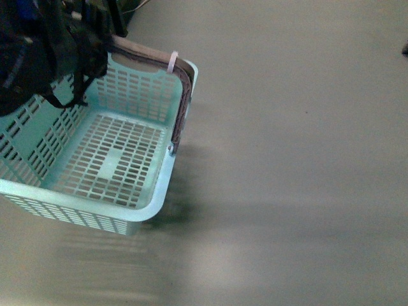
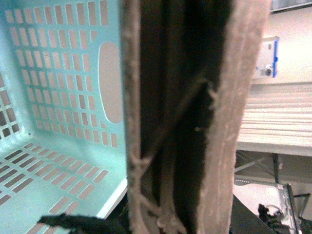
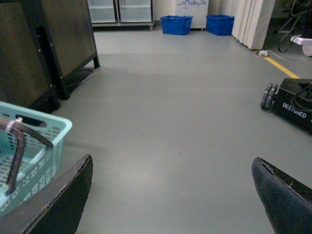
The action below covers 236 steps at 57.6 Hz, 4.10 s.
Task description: Pick mango and avocado into basket
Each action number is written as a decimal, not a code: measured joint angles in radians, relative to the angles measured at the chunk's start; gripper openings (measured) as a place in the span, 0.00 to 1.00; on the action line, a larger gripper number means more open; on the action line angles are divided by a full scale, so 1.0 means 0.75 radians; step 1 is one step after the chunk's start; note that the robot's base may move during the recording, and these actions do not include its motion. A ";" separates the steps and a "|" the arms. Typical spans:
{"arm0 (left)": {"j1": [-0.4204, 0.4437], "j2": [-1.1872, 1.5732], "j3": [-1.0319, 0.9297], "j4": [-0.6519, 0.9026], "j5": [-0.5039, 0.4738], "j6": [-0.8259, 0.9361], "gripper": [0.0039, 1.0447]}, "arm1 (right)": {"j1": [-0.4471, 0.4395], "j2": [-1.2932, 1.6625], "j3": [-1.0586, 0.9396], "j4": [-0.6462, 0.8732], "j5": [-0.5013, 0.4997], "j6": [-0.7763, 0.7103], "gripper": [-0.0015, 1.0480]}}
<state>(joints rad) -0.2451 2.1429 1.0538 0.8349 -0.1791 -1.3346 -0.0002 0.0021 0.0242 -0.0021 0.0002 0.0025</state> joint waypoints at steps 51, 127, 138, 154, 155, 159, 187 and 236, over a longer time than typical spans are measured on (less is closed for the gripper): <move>-0.057 -0.737 -0.449 -0.006 -0.080 0.203 0.14 | 0.000 0.000 0.000 0.000 0.000 0.001 0.92; -0.056 -0.737 -0.449 -0.006 -0.085 0.205 0.14 | 0.000 0.000 0.000 0.000 0.000 0.001 0.92; -0.056 -0.737 -0.449 -0.006 -0.084 0.204 0.14 | 0.000 0.000 0.000 0.000 0.000 0.000 0.92; -0.056 -0.738 -0.449 -0.006 -0.085 0.207 0.14 | 0.000 0.000 0.000 0.001 0.000 0.000 0.92; -0.056 -0.738 -0.449 -0.006 -0.085 0.208 0.14 | 0.000 0.000 0.000 0.001 0.000 0.000 0.92; -0.056 -0.738 -0.449 -0.006 -0.085 0.208 0.14 | 0.000 0.000 0.000 0.001 0.000 0.001 0.92; -0.067 -0.737 -0.449 -0.006 -0.081 0.191 0.14 | 0.000 -0.001 0.000 0.001 0.004 0.000 0.92; -0.059 -0.737 -0.449 -0.006 -0.085 0.196 0.14 | 0.000 0.002 0.000 0.001 0.001 0.001 0.92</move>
<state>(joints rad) -0.2893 1.5906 0.7174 0.8303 -0.2432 -1.1873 -0.0002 0.0036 0.0242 -0.0013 0.0006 0.0029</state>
